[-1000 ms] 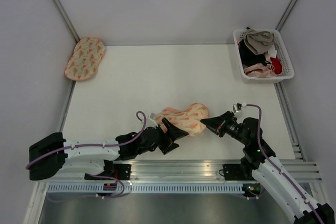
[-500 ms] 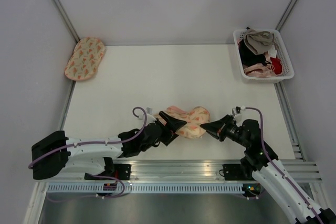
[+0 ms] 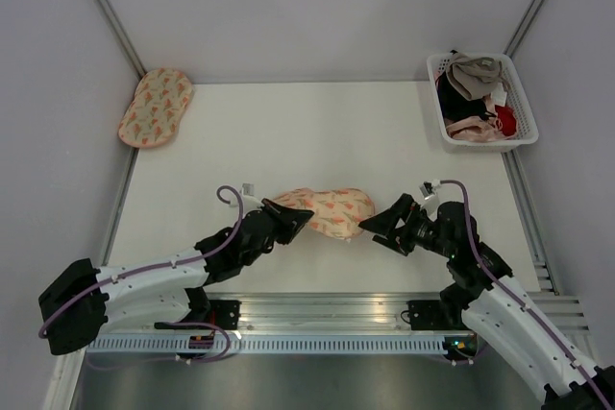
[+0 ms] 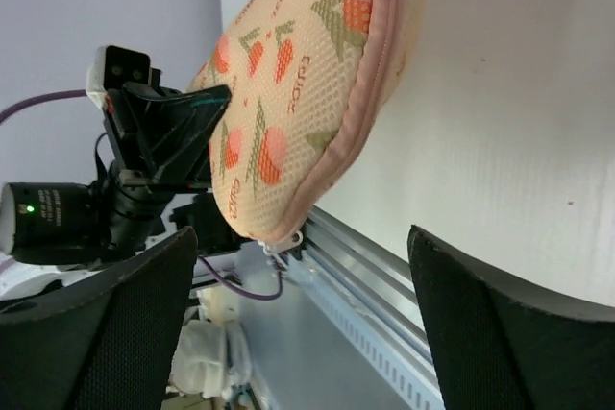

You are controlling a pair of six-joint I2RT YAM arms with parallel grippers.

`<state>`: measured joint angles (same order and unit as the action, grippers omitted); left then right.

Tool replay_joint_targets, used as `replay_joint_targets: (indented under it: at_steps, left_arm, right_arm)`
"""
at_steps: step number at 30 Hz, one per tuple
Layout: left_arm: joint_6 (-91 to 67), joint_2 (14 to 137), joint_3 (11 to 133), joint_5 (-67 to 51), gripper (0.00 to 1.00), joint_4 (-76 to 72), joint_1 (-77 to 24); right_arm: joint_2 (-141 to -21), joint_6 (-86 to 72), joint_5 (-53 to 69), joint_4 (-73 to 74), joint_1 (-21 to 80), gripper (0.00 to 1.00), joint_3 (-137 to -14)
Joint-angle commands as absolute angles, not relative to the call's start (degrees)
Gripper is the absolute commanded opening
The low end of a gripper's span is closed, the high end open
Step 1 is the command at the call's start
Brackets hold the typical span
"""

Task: Unzip the laundry bag and remove the bra

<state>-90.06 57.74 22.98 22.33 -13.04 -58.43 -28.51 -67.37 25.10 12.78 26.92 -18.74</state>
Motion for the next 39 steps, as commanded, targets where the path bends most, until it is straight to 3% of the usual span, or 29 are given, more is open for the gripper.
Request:
replay_joint_targets:
  at_steps: [1, 11, 17, 36, 39]
  left_arm:
    - [-86.9, 55.3, 22.0, 23.2, 0.02, -12.3, -56.6]
    - [-88.1, 62.5, 26.4, 14.3, 0.02, -13.4, -51.3]
    - [-88.6, 64.8, 29.3, 12.0, 0.02, -13.4, -50.2]
    - [-90.4, 67.0, 33.3, 6.9, 0.02, -11.2, -48.0]
    - [-90.7, 66.9, 32.9, 6.2, 0.02, -11.3, -48.0]
  right_arm:
    - [-29.0, -56.5, 23.3, 18.6, 27.2, 0.95, -23.2]
    - [-23.6, -43.8, 23.5, 23.6, 27.9, 0.86, -25.4]
    - [-26.6, -36.9, 19.9, 23.3, 29.8, 0.80, -24.5]
    - [-47.6, -30.4, -9.7, 9.1, 56.9, 0.76, -32.6]
    - [-49.8, -30.1, -12.6, 7.8, 58.1, 0.68, -32.9]
